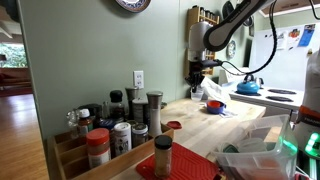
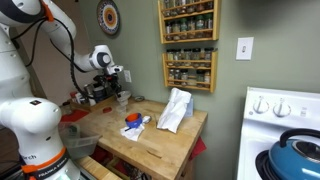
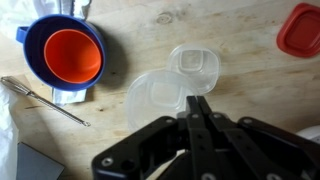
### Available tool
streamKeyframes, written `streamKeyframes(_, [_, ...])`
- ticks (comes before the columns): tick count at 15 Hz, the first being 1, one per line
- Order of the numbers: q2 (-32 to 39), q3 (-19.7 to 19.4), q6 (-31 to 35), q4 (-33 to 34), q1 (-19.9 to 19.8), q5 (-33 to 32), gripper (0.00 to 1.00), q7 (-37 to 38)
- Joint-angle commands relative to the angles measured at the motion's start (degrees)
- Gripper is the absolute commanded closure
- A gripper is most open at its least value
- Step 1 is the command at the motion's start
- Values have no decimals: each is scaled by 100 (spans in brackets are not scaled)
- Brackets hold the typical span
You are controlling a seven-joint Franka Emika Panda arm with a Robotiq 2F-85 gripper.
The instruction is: Pick up the red lunch box lid from the stacked lunch boxes and put it on the table, pick up the top clear stacked lunch box and put it on the table, pick up the red lunch box lid from the table and put it on the lunch box closer to the wall
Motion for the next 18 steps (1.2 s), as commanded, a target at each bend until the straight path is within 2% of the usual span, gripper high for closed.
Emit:
streamKeyframes(1, [-438, 54, -503, -226, -138, 35, 99, -56])
streamKeyframes(5, [-713, -3, -636, -767, -224, 395, 99, -376])
streamKeyframes(12, [-575, 19, 307, -1692, -204, 1208, 99, -948])
streamKeyframes(17, [-439, 55, 798, -1991, -206, 1523, 99, -1070])
streamKeyframes(18, [-341, 63, 729, -1825, -215, 1522, 73, -1053])
